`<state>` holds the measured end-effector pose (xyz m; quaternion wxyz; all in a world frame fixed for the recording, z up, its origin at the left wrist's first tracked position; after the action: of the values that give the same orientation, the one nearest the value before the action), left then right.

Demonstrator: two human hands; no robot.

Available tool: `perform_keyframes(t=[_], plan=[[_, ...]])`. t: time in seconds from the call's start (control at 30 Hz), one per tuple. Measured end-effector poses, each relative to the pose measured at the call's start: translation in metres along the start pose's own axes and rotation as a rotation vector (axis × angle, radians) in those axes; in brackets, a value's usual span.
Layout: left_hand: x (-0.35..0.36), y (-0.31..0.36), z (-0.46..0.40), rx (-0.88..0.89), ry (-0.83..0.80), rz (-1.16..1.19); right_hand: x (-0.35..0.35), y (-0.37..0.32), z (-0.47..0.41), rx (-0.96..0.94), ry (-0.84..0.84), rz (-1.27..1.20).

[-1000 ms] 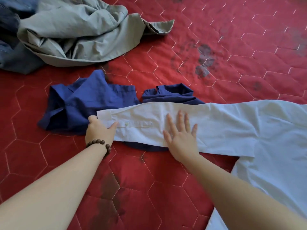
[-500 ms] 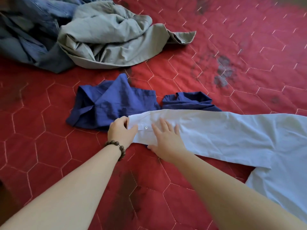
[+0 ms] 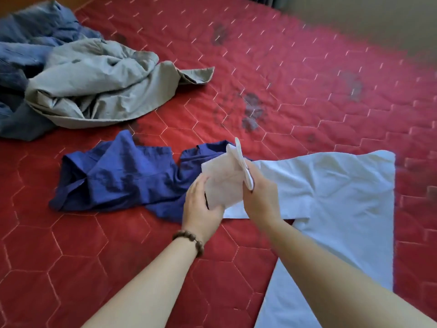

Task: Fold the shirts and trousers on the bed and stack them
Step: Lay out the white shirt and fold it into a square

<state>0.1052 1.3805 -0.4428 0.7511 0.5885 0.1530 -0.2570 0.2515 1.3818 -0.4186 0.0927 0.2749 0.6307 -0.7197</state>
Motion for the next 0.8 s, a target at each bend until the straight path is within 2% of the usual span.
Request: perform_keyframes(t=[0.1, 0.17, 0.3, 0.43, 0.7, 0.8], plan=[[0.070, 0.002, 0.024, 0.129, -0.127, -0.433, -0.082, 0.036, 0.001, 0.007, 0.193, 0.046], [0.109, 0.004, 0.035, 0.170, -0.166, -0.602, -0.141, 0.063, 0.006, 0.023, 0.291, 0.102], [0.167, 0.025, 0.041, 0.192, -0.171, -0.653, -0.247, 0.113, 0.031, 0.045, 0.506, 0.179], [0.211, 0.043, 0.041, 0.202, -0.187, -0.732, -0.328, 0.168, 0.070, 0.166, 0.670, 0.237], [0.277, 0.056, 0.050, 0.271, -0.254, -0.906, -0.410, 0.272, 0.141, 0.445, 0.795, 0.303], [0.290, 0.057, 0.045, 0.294, -0.199, -0.976, -0.415, 0.301, 0.155, 0.585, 0.691, 0.297]])
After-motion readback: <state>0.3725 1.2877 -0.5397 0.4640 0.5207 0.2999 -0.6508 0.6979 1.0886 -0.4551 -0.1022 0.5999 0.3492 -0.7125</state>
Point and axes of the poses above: each hand's wrist, its own z-axis away from the middle knuckle, its own x-axis out of the palm, y = z × x, the point moved 3 cm from there along -z, towards the middle knuckle, and after that the axes turned 8 degrees about -z, right-handed, at the moved point
